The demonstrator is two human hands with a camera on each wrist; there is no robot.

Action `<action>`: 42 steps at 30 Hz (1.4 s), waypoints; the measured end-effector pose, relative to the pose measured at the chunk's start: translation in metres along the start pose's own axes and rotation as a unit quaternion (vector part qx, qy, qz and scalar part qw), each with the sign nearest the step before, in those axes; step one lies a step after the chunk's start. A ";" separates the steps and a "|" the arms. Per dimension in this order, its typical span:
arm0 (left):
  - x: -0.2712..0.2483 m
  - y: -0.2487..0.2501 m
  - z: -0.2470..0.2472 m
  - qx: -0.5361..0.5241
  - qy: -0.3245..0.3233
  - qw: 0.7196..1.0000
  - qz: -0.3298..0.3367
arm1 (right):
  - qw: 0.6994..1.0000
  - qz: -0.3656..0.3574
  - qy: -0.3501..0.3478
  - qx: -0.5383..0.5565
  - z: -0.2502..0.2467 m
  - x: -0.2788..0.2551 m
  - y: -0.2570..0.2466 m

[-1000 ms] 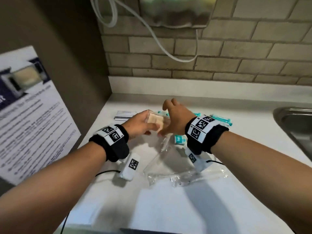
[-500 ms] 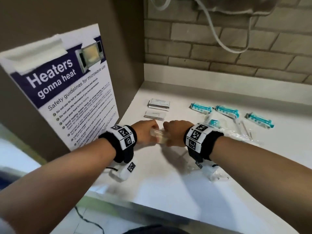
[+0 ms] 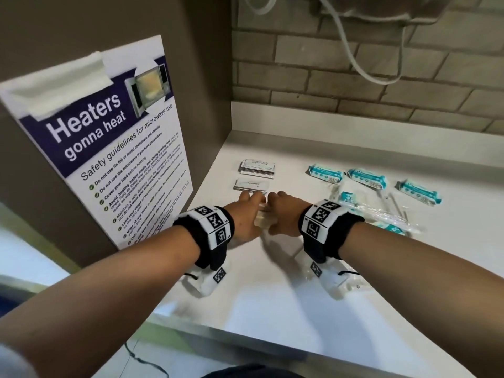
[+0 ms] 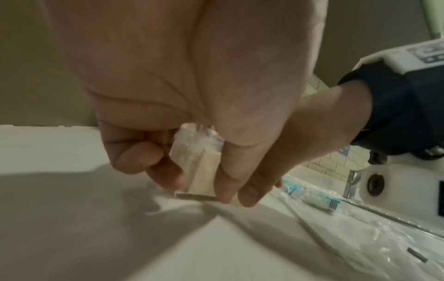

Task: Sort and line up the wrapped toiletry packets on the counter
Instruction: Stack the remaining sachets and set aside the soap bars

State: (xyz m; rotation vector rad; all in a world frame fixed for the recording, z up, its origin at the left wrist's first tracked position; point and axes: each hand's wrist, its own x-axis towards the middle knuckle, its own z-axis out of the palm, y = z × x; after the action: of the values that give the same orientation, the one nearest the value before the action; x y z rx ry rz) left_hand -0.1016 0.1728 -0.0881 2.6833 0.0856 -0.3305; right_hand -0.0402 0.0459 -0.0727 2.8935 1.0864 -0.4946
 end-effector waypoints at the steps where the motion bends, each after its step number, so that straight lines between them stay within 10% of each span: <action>1: 0.000 0.001 0.002 0.006 -0.009 1.000 -0.006 | 1.000 0.001 -0.015 0.003 0.002 -0.001 -0.001; 42: -0.001 0.007 -0.005 0.052 -0.025 0.998 0.007 | 0.999 -0.034 -0.026 0.016 0.006 -0.002 0.007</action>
State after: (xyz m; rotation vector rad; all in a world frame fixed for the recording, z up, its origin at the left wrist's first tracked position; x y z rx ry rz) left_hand -0.1012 0.1684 -0.0804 2.7747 0.0347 -0.4077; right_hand -0.0390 0.0382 -0.0786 2.8607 1.1847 -0.5909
